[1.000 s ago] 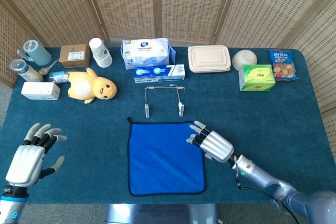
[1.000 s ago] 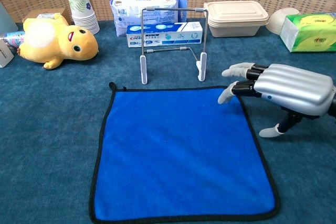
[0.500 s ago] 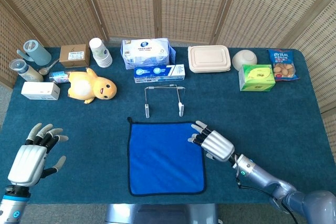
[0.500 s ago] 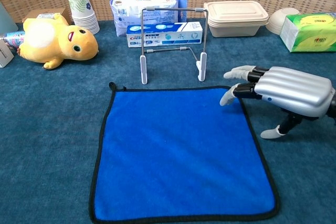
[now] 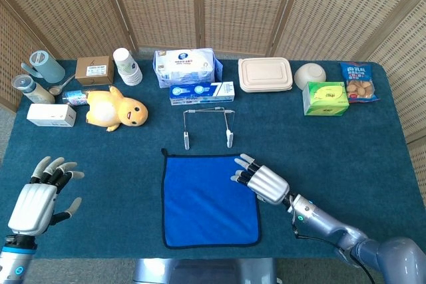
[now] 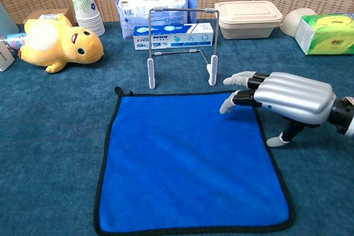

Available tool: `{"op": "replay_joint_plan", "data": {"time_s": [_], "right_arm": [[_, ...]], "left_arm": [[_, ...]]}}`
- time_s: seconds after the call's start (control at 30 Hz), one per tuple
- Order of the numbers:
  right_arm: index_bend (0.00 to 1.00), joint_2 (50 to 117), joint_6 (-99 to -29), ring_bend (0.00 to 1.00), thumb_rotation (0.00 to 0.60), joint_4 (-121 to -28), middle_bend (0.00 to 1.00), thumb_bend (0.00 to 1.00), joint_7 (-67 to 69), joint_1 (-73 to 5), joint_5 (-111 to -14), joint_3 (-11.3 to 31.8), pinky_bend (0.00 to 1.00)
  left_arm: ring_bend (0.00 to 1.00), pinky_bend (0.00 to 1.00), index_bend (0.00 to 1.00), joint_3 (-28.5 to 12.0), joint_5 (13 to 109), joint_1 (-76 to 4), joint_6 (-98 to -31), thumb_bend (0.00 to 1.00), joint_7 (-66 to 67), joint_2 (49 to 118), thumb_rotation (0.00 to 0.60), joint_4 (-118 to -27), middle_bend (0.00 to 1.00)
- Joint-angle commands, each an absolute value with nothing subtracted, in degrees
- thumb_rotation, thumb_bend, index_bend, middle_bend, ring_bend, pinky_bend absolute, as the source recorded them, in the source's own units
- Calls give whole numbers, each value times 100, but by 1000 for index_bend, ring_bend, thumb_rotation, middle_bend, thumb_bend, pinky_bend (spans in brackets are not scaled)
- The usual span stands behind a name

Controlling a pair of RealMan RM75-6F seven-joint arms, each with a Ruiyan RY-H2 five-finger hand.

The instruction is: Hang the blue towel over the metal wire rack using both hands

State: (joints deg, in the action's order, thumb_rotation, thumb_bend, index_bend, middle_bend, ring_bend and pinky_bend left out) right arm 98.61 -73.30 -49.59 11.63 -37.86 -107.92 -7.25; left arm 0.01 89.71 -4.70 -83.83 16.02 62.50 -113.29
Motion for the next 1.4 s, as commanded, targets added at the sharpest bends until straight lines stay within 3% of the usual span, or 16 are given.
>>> {"op": "replay_joint_plan", "data": {"time_s": [0.03,0.6,1.0,1.2,1.4], "right_arm": [[230,9871,-7303,50,600,-5017,299,0,1179,-3825,-10765,-710,96],[221,9919,-7088,63,600,-5585,298,48,888,-3996,-10482,-469,95],[240,10206,-7111,78,600,-5321,297,359,875,-4052,-10491,-479,103],[342,10295,-7160,105,600,-5223,300,461,960,-4081,-10501,-490,118],[564,10373,-7196,203,600,-5133,345,482,1053,-4054,-10466,-512,145]], "left_arm": [[146,24,323,-13,8958,-470,-8401,412,1566,6247,600,-11297,239],[138,21,316,-10,8943,-502,-8374,413,1340,6289,600,-11104,234],[138,21,317,30,9012,-435,-8494,413,1203,6227,600,-11059,233],[138,21,316,42,9043,-408,-8542,412,1136,6208,600,-11035,233],[138,21,316,46,9052,-401,-8553,412,1095,6207,600,-11004,233]]}}
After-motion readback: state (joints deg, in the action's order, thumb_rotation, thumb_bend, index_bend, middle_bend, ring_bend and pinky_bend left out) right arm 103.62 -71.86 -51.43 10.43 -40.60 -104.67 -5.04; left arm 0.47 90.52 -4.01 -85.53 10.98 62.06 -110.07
